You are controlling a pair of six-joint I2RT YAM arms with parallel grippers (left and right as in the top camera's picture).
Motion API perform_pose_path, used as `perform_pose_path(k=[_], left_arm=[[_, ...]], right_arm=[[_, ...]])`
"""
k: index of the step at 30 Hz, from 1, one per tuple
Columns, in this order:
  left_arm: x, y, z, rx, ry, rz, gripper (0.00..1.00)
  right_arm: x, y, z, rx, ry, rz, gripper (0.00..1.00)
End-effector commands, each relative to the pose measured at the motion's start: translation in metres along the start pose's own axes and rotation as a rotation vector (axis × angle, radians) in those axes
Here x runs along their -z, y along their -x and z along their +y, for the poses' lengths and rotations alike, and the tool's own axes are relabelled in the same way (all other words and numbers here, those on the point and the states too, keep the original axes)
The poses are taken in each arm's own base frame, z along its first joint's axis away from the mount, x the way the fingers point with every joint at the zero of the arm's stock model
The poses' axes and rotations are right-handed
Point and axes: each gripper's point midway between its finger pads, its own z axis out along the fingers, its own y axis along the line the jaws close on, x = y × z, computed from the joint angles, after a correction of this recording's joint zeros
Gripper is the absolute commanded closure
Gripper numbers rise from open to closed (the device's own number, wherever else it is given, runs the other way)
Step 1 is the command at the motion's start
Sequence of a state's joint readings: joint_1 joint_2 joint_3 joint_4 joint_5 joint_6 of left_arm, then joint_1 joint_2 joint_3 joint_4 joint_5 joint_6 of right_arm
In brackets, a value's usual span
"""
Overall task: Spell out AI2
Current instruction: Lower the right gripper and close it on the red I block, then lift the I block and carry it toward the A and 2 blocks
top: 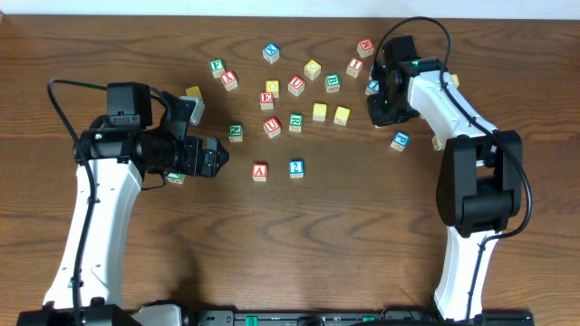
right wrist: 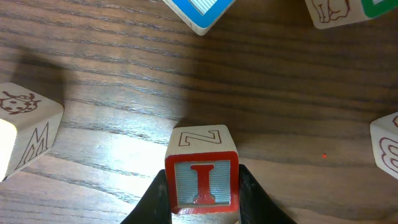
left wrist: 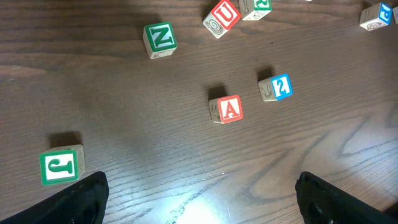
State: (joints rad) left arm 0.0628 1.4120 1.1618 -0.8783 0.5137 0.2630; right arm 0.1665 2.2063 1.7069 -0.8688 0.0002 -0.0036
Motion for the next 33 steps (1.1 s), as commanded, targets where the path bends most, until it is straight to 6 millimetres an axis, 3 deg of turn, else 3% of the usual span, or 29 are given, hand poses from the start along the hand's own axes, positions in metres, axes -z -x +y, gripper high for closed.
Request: perform_pose_path(k=[1, 10, 14, 19, 25, 29, 33], left_arm=[[0.002, 0.002, 0.003, -0.008, 0.012, -0.005, 0.06], [0.002, 0.001, 0.003, -0.008, 0.012, -0.004, 0.06], [0.002, 0.002, 0.003, -0.008, 0.012, -0.004, 0.06], [0.002, 0.002, 0.004, -0.01, 0.02, -0.006, 0.06], [0.004, 0.0, 0.026, -0.012, 0.148, 0.011, 0.06], [0.004, 0.0, 0.027, -0.012, 0.156, 0.013, 0.06], [0.007, -0.004, 0.045, -0.011, 0.258, 0.033, 0.06]], right_arm=[[-0.004, -0.005, -0.003, -0.019, 0.012, 0.018, 0.86], [-0.001, -0.006, 0.001, -0.019, 0.035, 0.023, 0.88], [0.009, -0.002, 0.001, -0.022, 0.034, 0.015, 0.89], [0.036, 0.008, 0.003, -0.018, 0.035, -0.01, 0.91], [0.069, 0.016, 0.013, 0.004, 0.04, -0.057, 0.91], [0.089, 0.018, 0.028, 0.029, 0.048, -0.09, 0.9], [0.112, 0.015, 0.055, 0.061, 0.066, -0.123, 0.91]])
